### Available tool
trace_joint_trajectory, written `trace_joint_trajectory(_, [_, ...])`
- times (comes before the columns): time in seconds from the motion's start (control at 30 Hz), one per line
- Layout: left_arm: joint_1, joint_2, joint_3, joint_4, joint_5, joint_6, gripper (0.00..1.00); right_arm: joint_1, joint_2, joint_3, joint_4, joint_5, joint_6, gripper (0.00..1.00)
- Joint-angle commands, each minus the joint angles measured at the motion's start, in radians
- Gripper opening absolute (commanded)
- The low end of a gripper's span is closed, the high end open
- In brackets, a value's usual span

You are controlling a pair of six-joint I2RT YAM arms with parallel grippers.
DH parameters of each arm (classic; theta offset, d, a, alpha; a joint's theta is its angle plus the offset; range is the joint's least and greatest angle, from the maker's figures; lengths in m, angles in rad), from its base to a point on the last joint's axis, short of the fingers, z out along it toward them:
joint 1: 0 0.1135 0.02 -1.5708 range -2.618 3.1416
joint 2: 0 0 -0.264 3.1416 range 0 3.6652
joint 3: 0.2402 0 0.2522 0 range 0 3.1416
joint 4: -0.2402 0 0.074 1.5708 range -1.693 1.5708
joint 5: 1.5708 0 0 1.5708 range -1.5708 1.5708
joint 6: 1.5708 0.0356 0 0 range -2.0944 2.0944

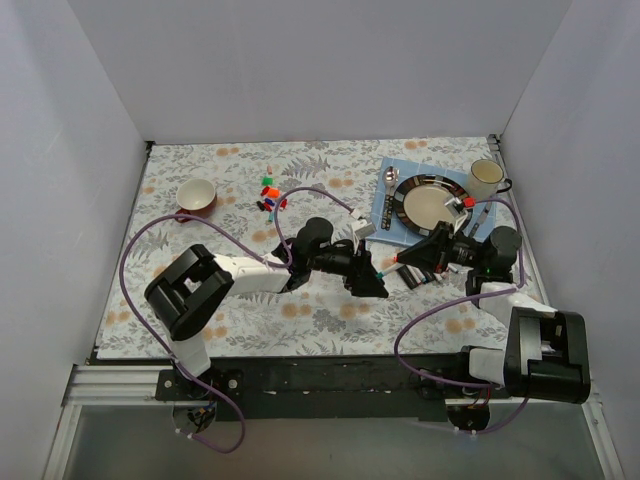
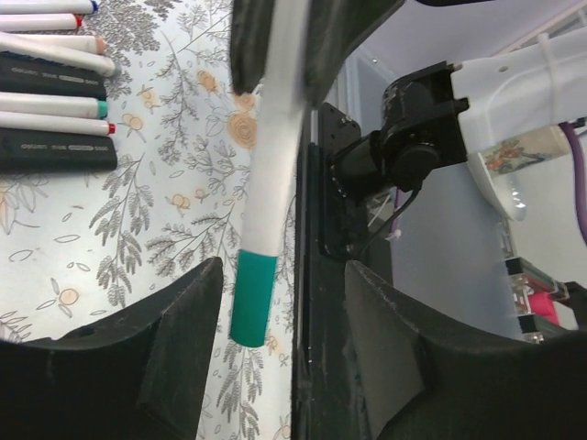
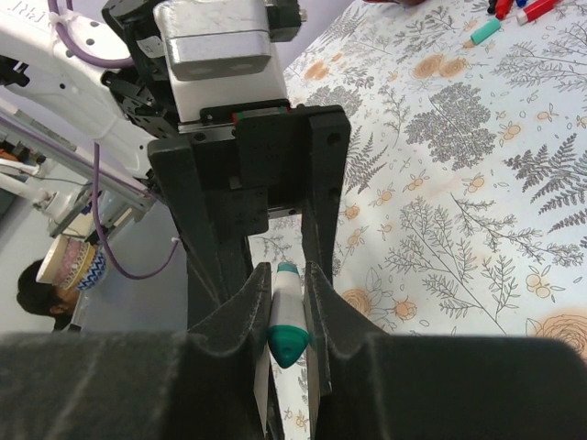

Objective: Open the pen caps

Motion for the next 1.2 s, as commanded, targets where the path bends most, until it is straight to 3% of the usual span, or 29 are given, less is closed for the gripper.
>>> trace_joint_trajectory(0.0, [-0.002, 0.017, 0.038, 0.047, 0.059, -0.04, 0.51, 0.004, 0.017, 0.04, -0.036, -0.009, -0.061, 0.01])
trace_joint_trajectory(0.37, [-0.002, 0.043, 0.056, 0.05, 0.086, -0.051, 0.38, 0.006, 0.036, 0.051, -0.128, 0.0, -0.13, 0.01])
trace_joint_trajectory(0.77, [-0.002, 0.052, 0.087, 0.003, 0.083, -0.023, 0.37, 0.032, 0.053, 0.07, -0.21, -0.002, -0.191, 0.01])
trace_joint_trajectory(0.8, [-0.002, 0.054, 0.09, 0.003, 0.089, -0.023, 0.34, 0.032, 0.053, 0.07, -0.211, -0.002, -0.193, 0.01])
trace_joint_trajectory(0.93, [-0.002, 0.068, 0.102, -0.011, 0.1, -0.023, 0.0, 0.035, 0.059, 0.071, -0.22, -0.002, -0.198, 0.01])
trace_joint_trajectory(1.17, [-0.002, -0.004, 0.01, 0.004, 0.066, 0.008, 0.0, 0.001, 0.039, 0.093, -0.262, -0.002, -0.231, 0.01])
